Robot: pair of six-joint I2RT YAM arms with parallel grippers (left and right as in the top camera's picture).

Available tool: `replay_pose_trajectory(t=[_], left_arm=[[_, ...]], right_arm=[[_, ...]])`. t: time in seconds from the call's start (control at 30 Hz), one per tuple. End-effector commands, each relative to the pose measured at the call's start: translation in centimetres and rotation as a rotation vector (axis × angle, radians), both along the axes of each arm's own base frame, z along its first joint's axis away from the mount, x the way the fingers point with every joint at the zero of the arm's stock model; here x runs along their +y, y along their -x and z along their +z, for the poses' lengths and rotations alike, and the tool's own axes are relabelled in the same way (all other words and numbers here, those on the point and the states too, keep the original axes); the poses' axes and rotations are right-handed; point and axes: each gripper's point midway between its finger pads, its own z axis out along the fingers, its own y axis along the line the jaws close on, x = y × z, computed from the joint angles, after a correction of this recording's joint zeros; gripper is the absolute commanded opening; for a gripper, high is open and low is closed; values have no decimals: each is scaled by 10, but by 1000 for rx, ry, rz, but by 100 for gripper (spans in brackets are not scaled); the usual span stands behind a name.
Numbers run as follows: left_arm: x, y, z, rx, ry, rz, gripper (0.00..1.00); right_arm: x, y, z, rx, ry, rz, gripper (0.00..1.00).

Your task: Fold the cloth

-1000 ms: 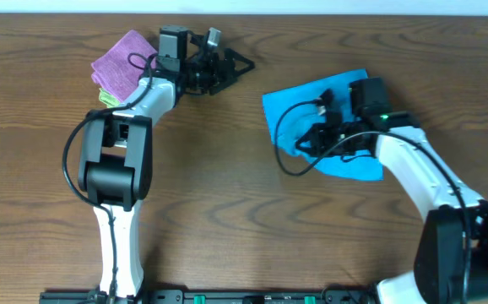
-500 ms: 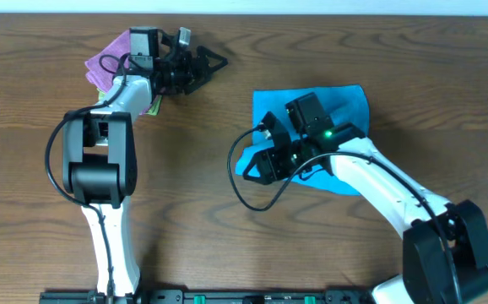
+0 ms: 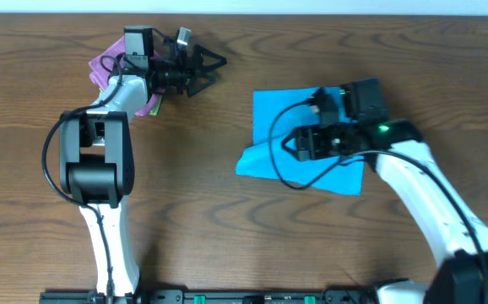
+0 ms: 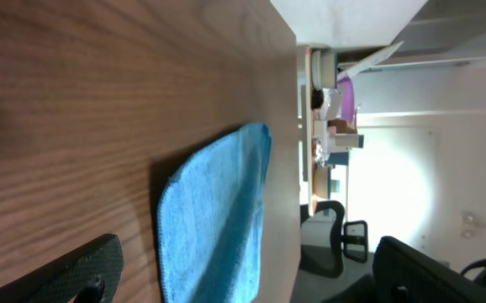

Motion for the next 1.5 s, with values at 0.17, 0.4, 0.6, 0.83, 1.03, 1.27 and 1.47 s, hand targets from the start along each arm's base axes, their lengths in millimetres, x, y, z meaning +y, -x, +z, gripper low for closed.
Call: replay_pose_trajectory(t=[0.17, 0.4, 0.6, 0.83, 1.03, 1.27, 1.47], left_arm=[[-3, 16, 47, -143, -324, 65, 96], [-6, 89, 31, 33, -614, -21, 96], [-13, 130, 7, 163, -739, -103, 95], [-19, 158, -16, 274, -789, -122, 95], [-32, 183, -46, 373, -675, -143, 96], [-52, 192, -62, 404, -492, -137, 95], [-56, 195, -77, 426, -432, -97, 95]], right_arm=[[-62, 6, 10, -19, 78, -86, 75], [-94, 16, 0, 32, 100, -128, 74], [-110, 31, -14, 79, 69, -164, 73], [-124, 60, -31, 112, 1, -244, 74], [-130, 68, -25, 87, -26, -288, 75], [-129, 71, -24, 93, -28, -290, 75], [-128, 73, -24, 101, -33, -289, 76]])
